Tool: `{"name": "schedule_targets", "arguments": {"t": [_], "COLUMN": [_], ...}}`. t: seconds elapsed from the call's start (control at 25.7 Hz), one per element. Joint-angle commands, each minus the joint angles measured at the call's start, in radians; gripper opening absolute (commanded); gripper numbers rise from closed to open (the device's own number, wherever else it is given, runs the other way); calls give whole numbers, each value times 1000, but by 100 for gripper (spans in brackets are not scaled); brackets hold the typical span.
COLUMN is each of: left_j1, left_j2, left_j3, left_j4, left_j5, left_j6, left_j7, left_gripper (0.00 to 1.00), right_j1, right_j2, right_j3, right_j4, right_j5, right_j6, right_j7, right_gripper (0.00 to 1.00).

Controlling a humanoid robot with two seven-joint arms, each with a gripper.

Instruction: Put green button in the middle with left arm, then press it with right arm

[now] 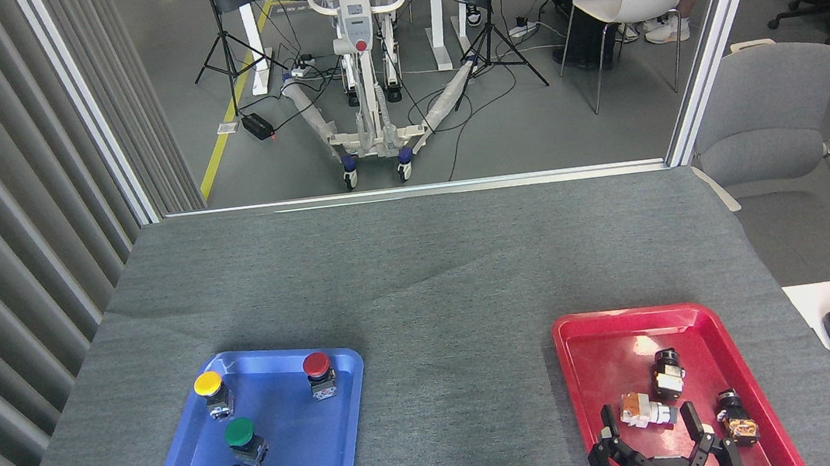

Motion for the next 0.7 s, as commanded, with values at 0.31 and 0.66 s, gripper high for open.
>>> {"name": "schedule_targets", "arguments": {"t": [0.31, 0.66], "left_j1": [-7, -28], "left_j2": [8, 12], "left_j3": [0, -3], "left_j4": [1, 38], "left_j5": [-1, 0], "left_j6": [-15, -52], "left_j7": [1, -1], "left_gripper": [99, 99], "right_j1": [2, 2], "right_j2": [2, 8], "right_j3": [0, 2], "right_j4": [5, 13], "right_j5": [0, 0], "right_j6": [0, 0], "right_j7": [0, 0], "right_gripper": [100, 100]}}
